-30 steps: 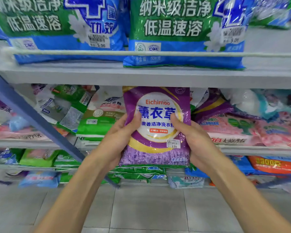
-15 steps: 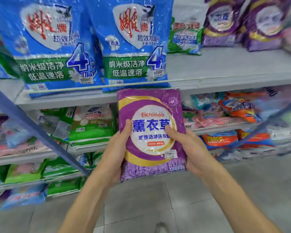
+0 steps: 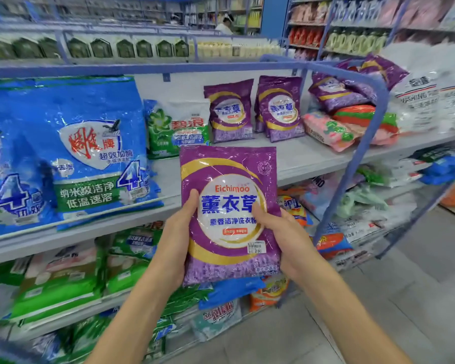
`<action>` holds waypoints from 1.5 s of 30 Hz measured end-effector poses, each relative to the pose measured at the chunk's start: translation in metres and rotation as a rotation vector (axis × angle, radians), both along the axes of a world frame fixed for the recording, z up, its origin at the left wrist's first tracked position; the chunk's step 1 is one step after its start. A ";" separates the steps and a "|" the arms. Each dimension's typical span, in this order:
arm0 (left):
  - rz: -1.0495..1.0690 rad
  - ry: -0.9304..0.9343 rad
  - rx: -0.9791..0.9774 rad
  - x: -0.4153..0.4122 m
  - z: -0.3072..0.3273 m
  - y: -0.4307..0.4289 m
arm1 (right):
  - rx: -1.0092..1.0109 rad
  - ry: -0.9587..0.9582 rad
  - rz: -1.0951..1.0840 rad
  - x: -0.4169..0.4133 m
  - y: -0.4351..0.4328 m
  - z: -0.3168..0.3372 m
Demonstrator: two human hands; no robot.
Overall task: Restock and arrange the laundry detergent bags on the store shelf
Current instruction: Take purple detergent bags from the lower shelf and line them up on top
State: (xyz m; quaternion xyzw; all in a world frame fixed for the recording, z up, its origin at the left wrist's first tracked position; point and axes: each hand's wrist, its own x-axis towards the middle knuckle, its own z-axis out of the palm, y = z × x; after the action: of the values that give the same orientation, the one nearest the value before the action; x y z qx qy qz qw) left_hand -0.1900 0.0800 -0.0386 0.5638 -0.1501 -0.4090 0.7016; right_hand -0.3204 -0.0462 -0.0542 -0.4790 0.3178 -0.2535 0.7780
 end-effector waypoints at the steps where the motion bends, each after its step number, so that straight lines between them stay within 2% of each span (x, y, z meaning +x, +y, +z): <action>1: -0.005 -0.001 -0.008 -0.006 0.004 -0.010 | -0.013 0.000 -0.009 -0.004 -0.011 0.002; 12: 0.089 -0.035 -0.087 -0.008 0.011 -0.097 | -0.027 -0.041 0.029 -0.006 -0.101 0.011; 19: 0.176 -0.069 -0.244 0.043 0.027 -0.170 | -0.234 -0.036 0.055 0.053 -0.176 0.036; 26: 0.243 -0.150 -0.226 0.100 0.043 -0.247 | -0.364 -0.082 0.067 0.114 -0.257 0.054; 31: 0.316 -0.238 -0.153 0.145 0.048 -0.304 | -0.437 -0.035 -0.003 0.168 -0.317 0.057; 35: 0.424 -0.236 -0.116 0.172 0.038 -0.340 | -0.411 0.059 0.056 0.208 -0.359 0.045; 39: 0.541 -0.228 -0.121 0.186 0.030 -0.357 | -0.237 -0.017 0.094 0.229 -0.383 0.040; 45: 0.616 -0.233 -0.133 0.195 0.034 -0.366 | -0.335 -0.075 0.184 0.235 -0.390 0.041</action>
State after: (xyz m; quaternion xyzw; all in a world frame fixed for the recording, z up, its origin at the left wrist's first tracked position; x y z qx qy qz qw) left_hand 0.0053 -0.2862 -0.0048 0.5788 -0.0781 -0.0997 0.8056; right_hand -0.0856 -0.4361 -0.0133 -0.6190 0.1970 -0.2482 0.7186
